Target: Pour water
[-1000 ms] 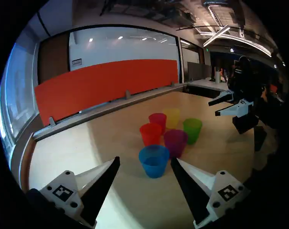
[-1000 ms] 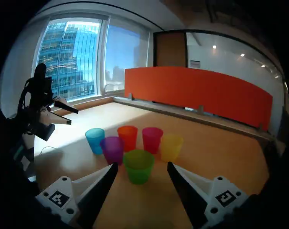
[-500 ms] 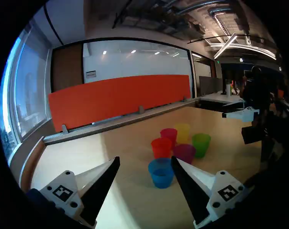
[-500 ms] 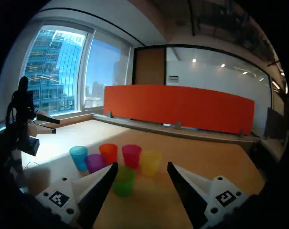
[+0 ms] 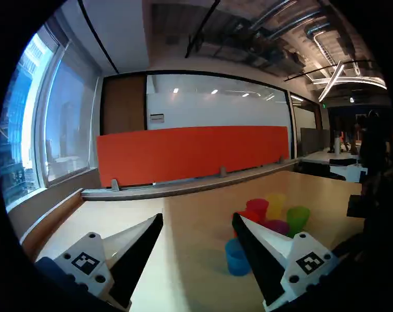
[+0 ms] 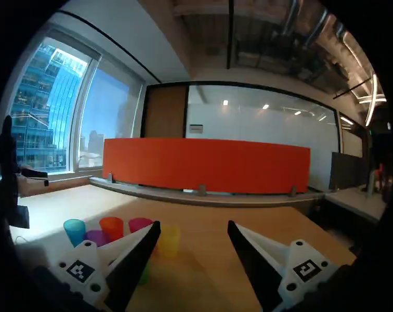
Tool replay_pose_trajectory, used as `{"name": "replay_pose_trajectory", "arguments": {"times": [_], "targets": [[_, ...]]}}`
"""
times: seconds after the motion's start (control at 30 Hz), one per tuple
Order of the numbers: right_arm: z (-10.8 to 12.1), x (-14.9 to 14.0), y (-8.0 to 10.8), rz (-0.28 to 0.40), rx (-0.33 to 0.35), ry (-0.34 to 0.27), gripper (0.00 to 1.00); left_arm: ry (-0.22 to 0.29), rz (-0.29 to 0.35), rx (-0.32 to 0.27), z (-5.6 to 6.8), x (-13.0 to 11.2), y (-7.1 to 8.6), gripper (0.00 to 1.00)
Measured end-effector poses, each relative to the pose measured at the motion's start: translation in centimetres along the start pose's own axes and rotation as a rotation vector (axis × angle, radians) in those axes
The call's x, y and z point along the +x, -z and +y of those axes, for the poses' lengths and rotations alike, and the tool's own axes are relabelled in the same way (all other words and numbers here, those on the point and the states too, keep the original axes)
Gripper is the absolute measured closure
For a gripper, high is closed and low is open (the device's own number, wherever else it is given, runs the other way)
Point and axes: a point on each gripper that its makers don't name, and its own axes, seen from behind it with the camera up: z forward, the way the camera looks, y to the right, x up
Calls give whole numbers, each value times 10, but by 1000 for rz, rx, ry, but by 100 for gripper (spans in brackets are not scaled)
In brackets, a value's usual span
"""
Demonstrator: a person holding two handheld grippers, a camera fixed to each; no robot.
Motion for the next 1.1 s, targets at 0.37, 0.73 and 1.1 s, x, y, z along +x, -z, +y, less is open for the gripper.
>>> {"name": "replay_pose_trajectory", "arguments": {"times": [0.37, 0.73, 1.1], "targets": [[15, 11, 2, 51, -74, -13, 0, 44, 36, 82, -18, 1, 0, 1], [11, 22, -5, 68, -83, -5, 0, 27, 60, 181, -32, 0, -1, 1], [10, 12, -12, 31, -84, -17, 0, 25, 97, 266, -48, -5, -2, 1]]}}
